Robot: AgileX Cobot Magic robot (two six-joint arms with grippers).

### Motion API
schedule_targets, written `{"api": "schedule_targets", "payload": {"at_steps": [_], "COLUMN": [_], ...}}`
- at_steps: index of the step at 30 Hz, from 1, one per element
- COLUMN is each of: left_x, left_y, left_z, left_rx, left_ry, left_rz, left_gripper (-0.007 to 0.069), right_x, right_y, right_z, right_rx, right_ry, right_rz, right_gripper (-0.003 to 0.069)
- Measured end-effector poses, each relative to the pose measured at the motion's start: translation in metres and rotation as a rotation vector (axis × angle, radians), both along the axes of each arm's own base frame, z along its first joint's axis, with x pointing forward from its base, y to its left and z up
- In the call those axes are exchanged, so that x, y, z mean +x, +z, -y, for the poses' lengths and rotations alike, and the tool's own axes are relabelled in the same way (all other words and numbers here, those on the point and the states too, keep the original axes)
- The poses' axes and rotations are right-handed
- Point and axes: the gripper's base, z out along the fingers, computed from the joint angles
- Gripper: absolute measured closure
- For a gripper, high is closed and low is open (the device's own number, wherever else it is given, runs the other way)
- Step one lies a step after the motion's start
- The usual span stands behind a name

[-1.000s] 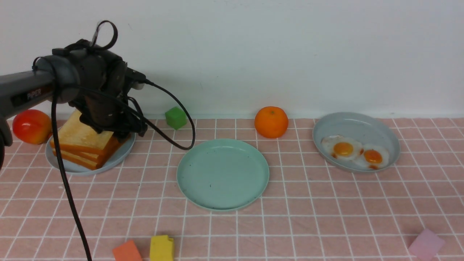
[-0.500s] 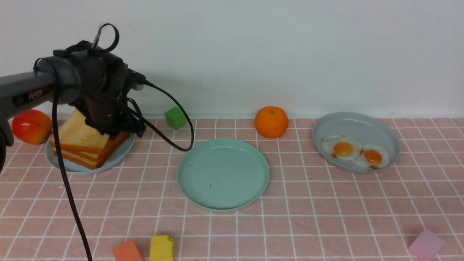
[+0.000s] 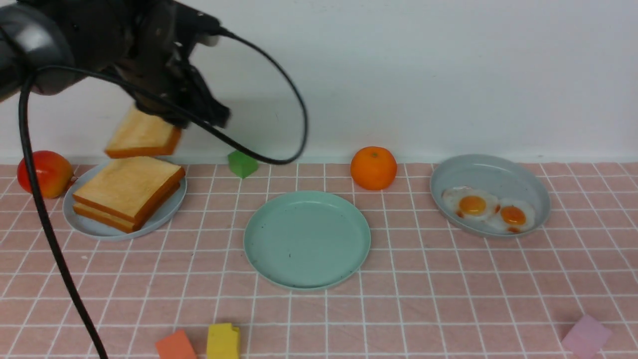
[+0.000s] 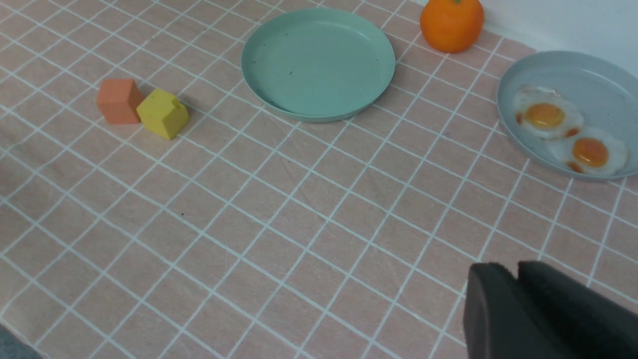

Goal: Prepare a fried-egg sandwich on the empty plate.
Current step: Use the left arm to put a slice of bread into the empty plate in the middle

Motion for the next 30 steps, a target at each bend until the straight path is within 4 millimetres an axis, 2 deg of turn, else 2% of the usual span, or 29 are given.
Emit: {"api": "schedule_targets", "payload": {"at_steps": [1,2,3,4,5,7,8,10,13,17,30], "left_x": [-0.008,-0.012,-0.012,-0.020,-0.024,-0.031,-0.032,-0.041,-0.047,-0.046,-0.045], "left_y": [-0.005,-0.011,-0.012,-0.025,-0.034,-0.048,-0.052,-0.075,-0.093,-0.105,-0.107], "left_z": [0.023,0.034,0.037,0.061,0.075,0.097,0.102,0.131,0.150,0.158,0.157], "left_rx": [-0.016,-0.015,-0.015,-0.008,-0.005,0.003,0.006,0.025,0.037,0.047,0.073], "left_ry": [-0.062,-0.094,-0.103,-0.166,-0.200,-0.250,-0.262,-0.328,-0.375,-0.400,-0.402], "left_rz": [-0.021,-0.041,-0.044,-0.082,-0.104,-0.135,-0.141,-0.181,-0.193,-0.186,-0.188], "left_gripper": [0.0517,0.0517,0.0517,0.0517,0.0517,0.0517,0.0517,0.0517,0.0517,0.0517,0.0506], "right_x": [0.000,0.000,0.000,0.000,0.000,0.000,0.000,0.001,0.001,0.001,0.004], "right_y": [0.000,0.000,0.000,0.000,0.000,0.000,0.000,0.000,0.000,0.000,0.004], "right_z": [0.000,0.000,0.000,0.000,0.000,0.001,0.001,0.001,0.002,0.002,0.001], "right_rx": [-0.004,-0.004,-0.005,-0.005,-0.005,-0.009,-0.010,-0.019,-0.021,-0.021,0.006], "right_ry": [-0.002,-0.002,-0.002,-0.002,-0.002,-0.004,-0.004,-0.009,-0.010,-0.010,-0.021], "right_rz": [0.001,0.001,0.002,0.002,0.002,0.003,0.004,0.007,0.007,0.007,0.062], "right_gripper": [0.0559,0.0559,0.0558,0.0557,0.0557,0.0557,0.0557,0.0556,0.0554,0.0550,0.0540]}}
